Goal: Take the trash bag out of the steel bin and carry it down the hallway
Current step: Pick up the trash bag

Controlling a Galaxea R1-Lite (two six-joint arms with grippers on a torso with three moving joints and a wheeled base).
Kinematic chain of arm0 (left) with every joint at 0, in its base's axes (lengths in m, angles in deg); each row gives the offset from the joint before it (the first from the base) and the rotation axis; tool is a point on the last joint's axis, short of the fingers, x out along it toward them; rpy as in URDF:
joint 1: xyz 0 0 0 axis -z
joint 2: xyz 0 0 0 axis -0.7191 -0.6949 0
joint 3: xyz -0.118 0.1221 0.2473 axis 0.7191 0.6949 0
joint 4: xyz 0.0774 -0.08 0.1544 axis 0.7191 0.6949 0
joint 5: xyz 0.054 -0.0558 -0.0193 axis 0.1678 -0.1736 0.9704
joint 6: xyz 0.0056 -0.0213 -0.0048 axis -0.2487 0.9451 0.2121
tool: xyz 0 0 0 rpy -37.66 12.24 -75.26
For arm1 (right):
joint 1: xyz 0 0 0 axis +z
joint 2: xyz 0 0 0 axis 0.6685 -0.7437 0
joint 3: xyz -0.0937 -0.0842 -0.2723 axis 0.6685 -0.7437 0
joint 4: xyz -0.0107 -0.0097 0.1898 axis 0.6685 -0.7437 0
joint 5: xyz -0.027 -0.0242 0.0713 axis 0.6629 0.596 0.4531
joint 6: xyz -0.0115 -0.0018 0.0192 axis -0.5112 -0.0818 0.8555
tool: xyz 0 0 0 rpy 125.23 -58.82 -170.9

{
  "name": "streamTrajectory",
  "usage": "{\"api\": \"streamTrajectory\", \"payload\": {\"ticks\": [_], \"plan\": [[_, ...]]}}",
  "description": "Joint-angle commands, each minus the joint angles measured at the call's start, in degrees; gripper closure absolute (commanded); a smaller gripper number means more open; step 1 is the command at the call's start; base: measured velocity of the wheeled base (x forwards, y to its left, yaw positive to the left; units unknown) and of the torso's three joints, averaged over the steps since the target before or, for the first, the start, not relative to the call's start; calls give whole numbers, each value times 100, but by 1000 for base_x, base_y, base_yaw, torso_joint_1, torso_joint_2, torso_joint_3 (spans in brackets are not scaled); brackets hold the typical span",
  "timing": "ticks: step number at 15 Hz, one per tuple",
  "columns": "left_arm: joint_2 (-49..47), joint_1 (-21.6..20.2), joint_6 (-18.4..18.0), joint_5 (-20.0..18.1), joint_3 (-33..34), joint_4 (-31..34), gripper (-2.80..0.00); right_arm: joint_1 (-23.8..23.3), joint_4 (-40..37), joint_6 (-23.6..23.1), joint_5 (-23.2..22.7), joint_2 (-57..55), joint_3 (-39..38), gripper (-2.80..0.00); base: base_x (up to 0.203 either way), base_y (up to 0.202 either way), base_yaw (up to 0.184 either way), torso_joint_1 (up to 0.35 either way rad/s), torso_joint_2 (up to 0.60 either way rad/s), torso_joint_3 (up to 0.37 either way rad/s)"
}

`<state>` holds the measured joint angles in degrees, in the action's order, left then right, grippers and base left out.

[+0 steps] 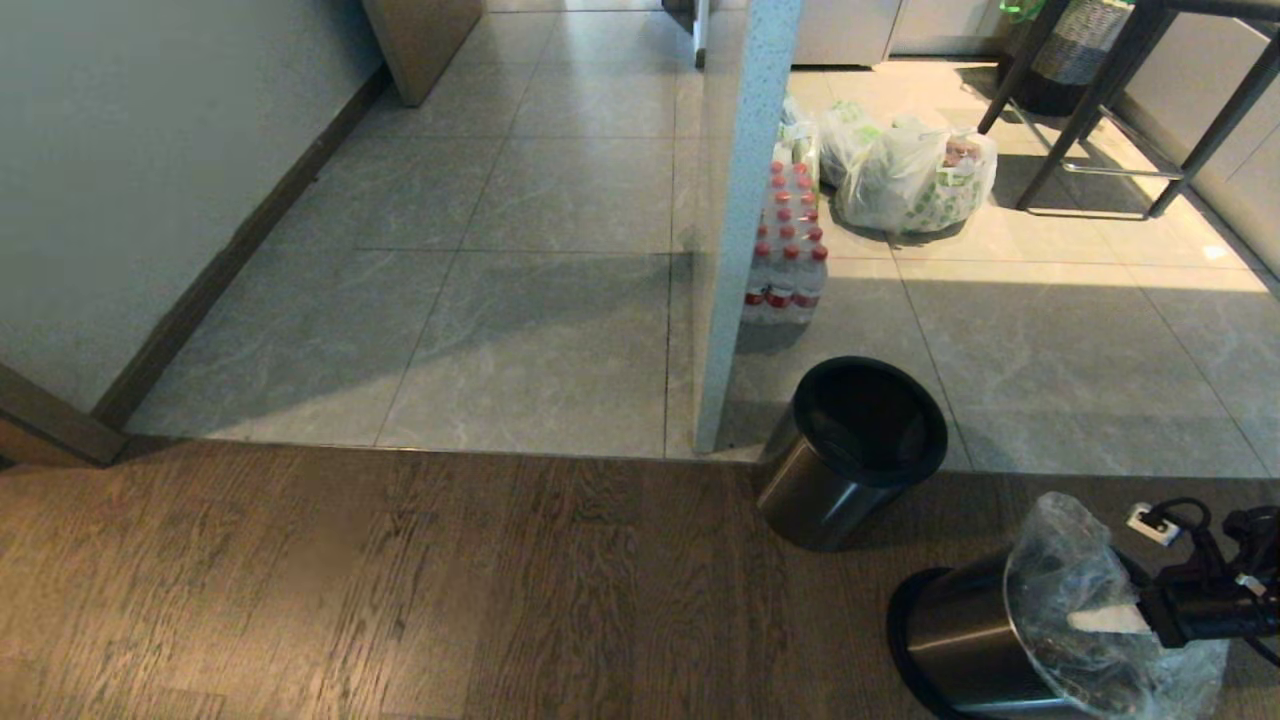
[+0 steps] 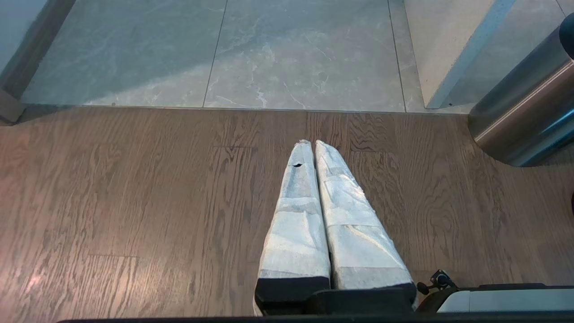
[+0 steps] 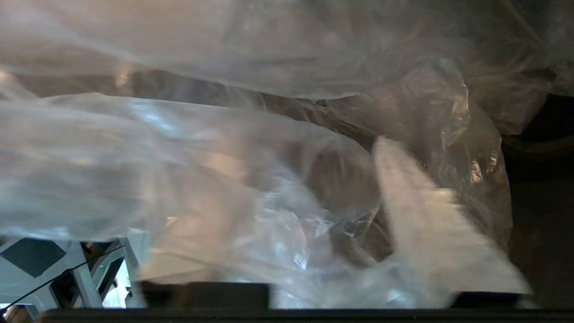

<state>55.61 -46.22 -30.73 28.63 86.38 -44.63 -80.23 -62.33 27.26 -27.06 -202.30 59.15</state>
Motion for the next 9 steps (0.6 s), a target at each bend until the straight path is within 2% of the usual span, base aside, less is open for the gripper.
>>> {"api": "streamTrajectory", "payload": {"ticks": [1,5,9], "plan": [[-7,-2,2,1,18,-1,0,5,-19,-8,-13,33,-19,0,0,0,0,0,0,0],[-7,-2,5,1,18,-1,0,11,-15,30,-13,192,-95,0,0,0,0,0,0,0],[-7,-2,2,1,10,-1,0,21,-87,420,-3,632,-165,0,0,0,0,0,0,0]]}}
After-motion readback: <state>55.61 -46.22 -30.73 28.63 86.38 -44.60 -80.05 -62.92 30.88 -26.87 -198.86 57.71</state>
